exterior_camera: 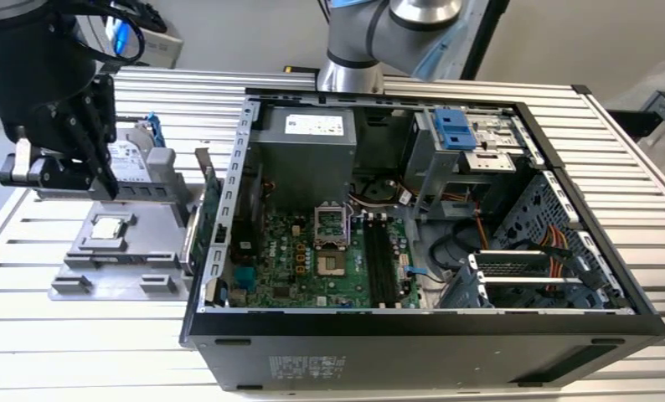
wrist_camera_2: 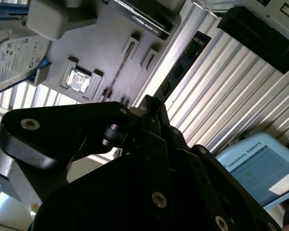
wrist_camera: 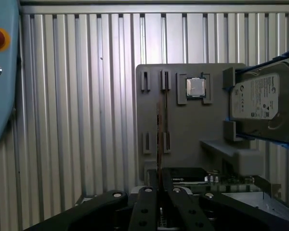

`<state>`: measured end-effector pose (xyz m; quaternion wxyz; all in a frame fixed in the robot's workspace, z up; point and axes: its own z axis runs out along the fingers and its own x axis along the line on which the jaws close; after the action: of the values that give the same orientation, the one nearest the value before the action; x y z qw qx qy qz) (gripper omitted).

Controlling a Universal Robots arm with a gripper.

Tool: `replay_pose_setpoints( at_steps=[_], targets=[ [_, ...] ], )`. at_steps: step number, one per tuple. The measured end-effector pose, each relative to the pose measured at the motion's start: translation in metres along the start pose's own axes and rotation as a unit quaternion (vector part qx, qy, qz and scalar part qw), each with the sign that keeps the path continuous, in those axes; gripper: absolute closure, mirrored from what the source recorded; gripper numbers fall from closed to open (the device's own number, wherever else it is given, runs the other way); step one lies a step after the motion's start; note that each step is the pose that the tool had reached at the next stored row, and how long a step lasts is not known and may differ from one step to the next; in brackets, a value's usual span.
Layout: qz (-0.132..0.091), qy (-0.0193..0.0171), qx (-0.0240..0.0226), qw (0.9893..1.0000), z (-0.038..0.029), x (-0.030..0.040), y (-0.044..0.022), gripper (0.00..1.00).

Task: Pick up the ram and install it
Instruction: 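Pick up the ram and move it above insertion slot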

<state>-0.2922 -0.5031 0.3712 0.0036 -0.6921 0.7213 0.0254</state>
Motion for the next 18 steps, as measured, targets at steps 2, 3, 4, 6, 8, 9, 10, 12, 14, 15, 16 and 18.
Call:
replay_pose_setpoints(
  at_steps=[2,3,4,6,8,9,10,12,14,15,16,18],
  targets=[
    [0.0,0.0,0.0,1.0,-0.0001,-0.0001,-0.0031,1.0],
    [0.0,0.0,0.0,1.0,-0.0001,-0.0002,-0.0047,1.0],
    [0.0,0.0,0.0,1.0,-0.0002,-0.0003,-0.0063,1.0],
    [0.0,0.0,0.0,1.0,-0.0003,-0.0004,-0.0097,1.0],
    [0.0,0.0,0.0,1.0,-0.0004,-0.0006,-0.013,1.0],
    [0.0,0.0,0.0,1.0,-0.0005,-0.0006,-0.0146,1.0],
    [0.0,0.0,0.0,1.0,-0.0005,-0.0007,-0.0161,1.0],
    [0.0,0.0,0.0,1.0,-0.0006,-0.0009,-0.0194,1.0],
    [0.0,0.0,0.0,1.0,-0.0007,-0.001,-0.0225,1.0],
    [0.0,0.0,0.0,1.0,-0.0008,-0.0011,-0.0241,1.0],
    [0.0,0.0,0.0,1.0,-0.0008,-0.0012,-0.0257,1.0],
    [0.0,0.0,0.0,1.0,-0.0009,-0.0013,-0.0285,1.0]
  ],
)
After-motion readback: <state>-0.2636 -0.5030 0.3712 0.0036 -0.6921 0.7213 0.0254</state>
